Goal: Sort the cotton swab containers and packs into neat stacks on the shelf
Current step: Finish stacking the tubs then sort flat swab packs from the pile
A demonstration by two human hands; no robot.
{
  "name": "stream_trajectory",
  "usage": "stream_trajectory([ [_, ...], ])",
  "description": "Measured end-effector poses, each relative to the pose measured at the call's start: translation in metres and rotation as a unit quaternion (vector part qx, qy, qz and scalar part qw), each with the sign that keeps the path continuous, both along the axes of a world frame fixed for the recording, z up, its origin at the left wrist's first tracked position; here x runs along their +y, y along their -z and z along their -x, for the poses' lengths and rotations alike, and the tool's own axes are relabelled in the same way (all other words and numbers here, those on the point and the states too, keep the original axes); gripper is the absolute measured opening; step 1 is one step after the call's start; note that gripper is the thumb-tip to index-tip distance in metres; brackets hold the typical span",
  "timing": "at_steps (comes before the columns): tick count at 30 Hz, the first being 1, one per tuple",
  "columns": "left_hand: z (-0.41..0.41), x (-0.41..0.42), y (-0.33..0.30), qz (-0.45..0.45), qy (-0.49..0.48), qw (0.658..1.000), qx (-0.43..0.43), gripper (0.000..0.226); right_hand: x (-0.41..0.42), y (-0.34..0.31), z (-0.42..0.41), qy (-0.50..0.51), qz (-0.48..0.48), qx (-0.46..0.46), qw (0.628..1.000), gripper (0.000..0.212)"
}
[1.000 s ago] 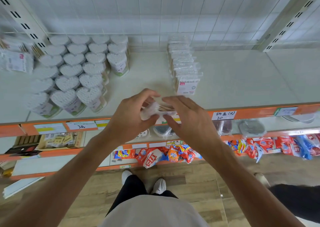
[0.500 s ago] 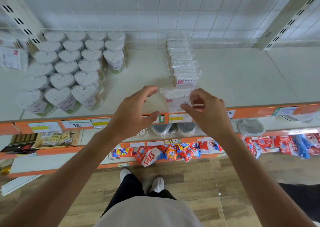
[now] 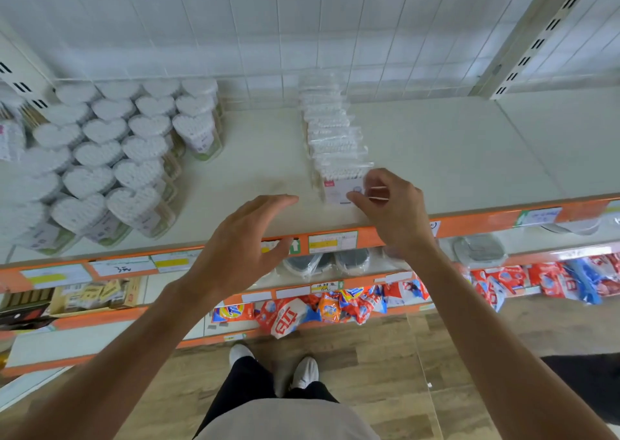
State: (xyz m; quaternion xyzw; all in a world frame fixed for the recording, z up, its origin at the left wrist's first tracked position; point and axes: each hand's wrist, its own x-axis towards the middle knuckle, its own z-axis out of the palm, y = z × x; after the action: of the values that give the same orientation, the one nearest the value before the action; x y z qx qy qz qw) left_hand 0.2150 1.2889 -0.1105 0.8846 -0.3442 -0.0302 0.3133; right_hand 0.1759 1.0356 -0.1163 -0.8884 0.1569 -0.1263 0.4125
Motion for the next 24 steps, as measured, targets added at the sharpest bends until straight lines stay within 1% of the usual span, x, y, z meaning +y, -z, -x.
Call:
stream_trajectory([
  [4,0.000,0.002,0.001,0.004,-0.014,1.000,0.000,0.055,-0.003,0.004,-0.002,-0.009,0.028,0.024,0.999,0.022],
  [13,0.012,0.009,0.006,-0.010,-0.038,0.999,0.023,0.055,-0.006,0.006,-0.005,-0.040,0.048,0.046,0.997,0.020],
  [16,0.018,0.010,0.006,-0.014,-0.046,0.998,0.030,0.052,-0.005,0.005,-0.003,-0.024,0.046,0.058,0.997,0.020],
  [17,0.019,0.010,0.005,-0.013,-0.046,0.998,0.030,0.052,-0.004,0.003,-0.001,-0.010,0.035,0.061,0.997,0.025],
  [19,0.020,0.010,0.005,-0.011,-0.042,0.999,0.028,0.053,0.001,-0.003,0.009,0.023,0.015,0.065,0.998,0.047],
  [20,0.021,0.010,0.003,-0.010,-0.036,0.999,0.027,0.054,0.005,-0.007,0.017,0.033,0.027,0.065,0.997,0.057],
  [22,0.024,0.012,-0.001,-0.002,-0.019,1.000,0.024,0.056,0.019,-0.013,0.039,0.027,0.093,0.070,0.993,0.065],
  [24,0.028,0.018,-0.006,0.011,-0.004,1.000,0.014,0.055,0.041,-0.017,0.062,0.000,0.147,0.068,0.987,0.068],
])
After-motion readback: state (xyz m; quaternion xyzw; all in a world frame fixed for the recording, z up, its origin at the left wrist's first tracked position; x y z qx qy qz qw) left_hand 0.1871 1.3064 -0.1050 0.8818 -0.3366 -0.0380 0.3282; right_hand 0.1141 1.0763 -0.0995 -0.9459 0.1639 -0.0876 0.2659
